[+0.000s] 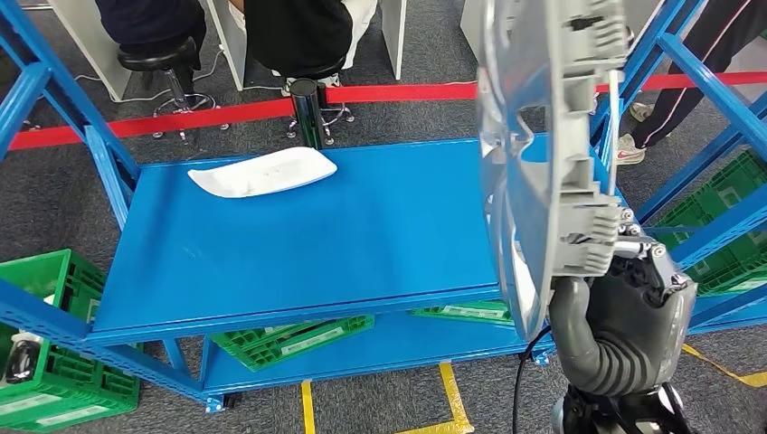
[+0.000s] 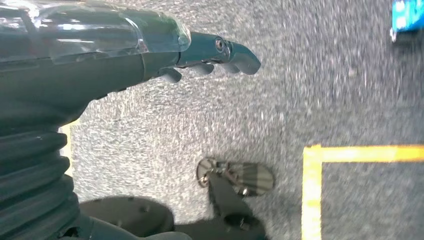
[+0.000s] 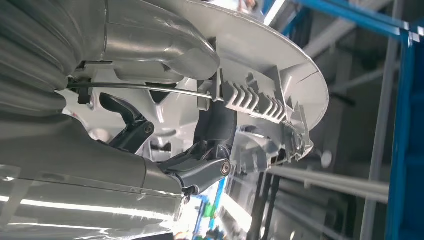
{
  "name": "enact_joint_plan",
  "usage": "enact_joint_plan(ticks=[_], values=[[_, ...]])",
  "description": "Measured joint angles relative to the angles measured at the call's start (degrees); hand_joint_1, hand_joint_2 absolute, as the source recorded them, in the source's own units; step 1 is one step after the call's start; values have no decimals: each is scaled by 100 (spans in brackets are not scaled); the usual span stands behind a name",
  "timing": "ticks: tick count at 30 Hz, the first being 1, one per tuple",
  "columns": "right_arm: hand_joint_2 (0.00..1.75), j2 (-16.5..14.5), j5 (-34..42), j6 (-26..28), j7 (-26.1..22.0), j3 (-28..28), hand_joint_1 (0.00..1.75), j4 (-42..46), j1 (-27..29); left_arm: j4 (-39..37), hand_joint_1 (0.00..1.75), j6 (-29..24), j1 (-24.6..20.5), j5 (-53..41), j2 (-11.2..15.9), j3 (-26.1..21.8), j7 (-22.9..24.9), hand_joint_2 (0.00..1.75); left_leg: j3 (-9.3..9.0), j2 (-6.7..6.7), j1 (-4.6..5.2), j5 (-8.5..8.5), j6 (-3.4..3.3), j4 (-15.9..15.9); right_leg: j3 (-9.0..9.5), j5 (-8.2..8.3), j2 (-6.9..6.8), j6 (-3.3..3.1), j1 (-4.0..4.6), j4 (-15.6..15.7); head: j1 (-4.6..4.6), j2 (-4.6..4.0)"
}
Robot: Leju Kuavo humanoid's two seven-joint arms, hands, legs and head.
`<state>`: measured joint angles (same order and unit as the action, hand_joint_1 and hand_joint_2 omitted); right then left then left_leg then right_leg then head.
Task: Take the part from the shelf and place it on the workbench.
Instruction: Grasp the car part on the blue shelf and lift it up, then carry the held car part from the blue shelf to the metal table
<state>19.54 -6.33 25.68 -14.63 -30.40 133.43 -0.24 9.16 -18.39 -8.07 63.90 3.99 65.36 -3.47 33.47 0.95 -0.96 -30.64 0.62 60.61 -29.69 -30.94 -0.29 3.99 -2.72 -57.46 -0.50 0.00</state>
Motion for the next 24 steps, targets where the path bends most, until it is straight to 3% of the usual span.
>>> enact_joint_plan(ticks=[7, 10, 12, 14, 15, 16, 17, 18, 20, 21, 24], values=[[175, -279, 322, 635, -589, -131, 175, -225, 94, 77, 0, 113, 17, -89, 62, -196, 208, 175, 9, -14, 51, -14, -40, 6, 10, 32, 0, 47, -43, 59, 13, 0], [175, -327, 317, 742, -617, -144, 175, -280, 151, 106, 0, 143, 22, -117, 54, -221, 285, 175, -36, -21, 26, 34, -118, -84, -3, -41, -2, 83, -43, 11, -5, 0], [175, -341, 287, 784, -616, -155, 175, -306, 176, 127, 0, 158, 25, -133, 40, -226, 301, 175, -74, -21, 7, 69, -156, -139, -232, -356, -1, 58, -18, -501, -50, 0], [175, -349, 228, 834, -588, -171, 175, -324, 204, 142, 0, 182, 35, -160, 19, -226, 306, 175, -78, -24, 24, 69, -165, -144, -617, -695, 5, 27, 17, -1295, -73, 0], [175, -351, 198, 853, -565, -178, 175, -332, 217, 148, 0, 193, 42, -173, 5, -226, 306, 175, -80, -30, 35, 66, -168, -143, -752, -730, 6, 9, 31, -1546, -75, 0], [175, -353, 174, 865, -540, -186, 175, -338, 225, 152, 0, 203, 48, -182, -8, -226, 305, 175, -85, -41, 45, 62, -169, -142, -796, -640, 7, -18, 45, -1587, -76, 0], [175, -353, 159, 871, -522, -193, 175, -342, 230, 159, 0, 210, 51, -189, -19, -226, 303, 175, -94, -56, 51, 57, -166, -141, -736, -441, 7, -53, 60, -1401, -80, 0], [175, -354, 150, 875, -513, -199, 175, -344, 233, 169, 0, 213, 52, -194, -27, -226, 302, 175, -105, -73, 55, 49, -156, -141, -597, -191, 11, -98, 77, -1042, -83, 0], [175, -356, 140, 879, -506, -208, 175, -344, 232, 187, 0, 217, 51, -201, -43, -227, 299, 175, -102, -101, 62, 42, -112, -138, -303, 114, 25, -186, 120, -371, -74, 0], [175, -357, 136, 881, -504, -210, 175, -343, 231, 193, 0, 218, 54, -204, -51, -227, 298, 175, -92, -108, 60, 49, -81, -137, -226, 156, 30, -217, 142, -188, -67, 0], [175, -360, 68, 895, -424, -219, 175, -340, 228, 199, 0, 227, 71, -218, -68, -226, 293, 175, -75, -109, 44, 69, 31, -145, -199, 160, 20, -285, 164, -52, -56, 0]])
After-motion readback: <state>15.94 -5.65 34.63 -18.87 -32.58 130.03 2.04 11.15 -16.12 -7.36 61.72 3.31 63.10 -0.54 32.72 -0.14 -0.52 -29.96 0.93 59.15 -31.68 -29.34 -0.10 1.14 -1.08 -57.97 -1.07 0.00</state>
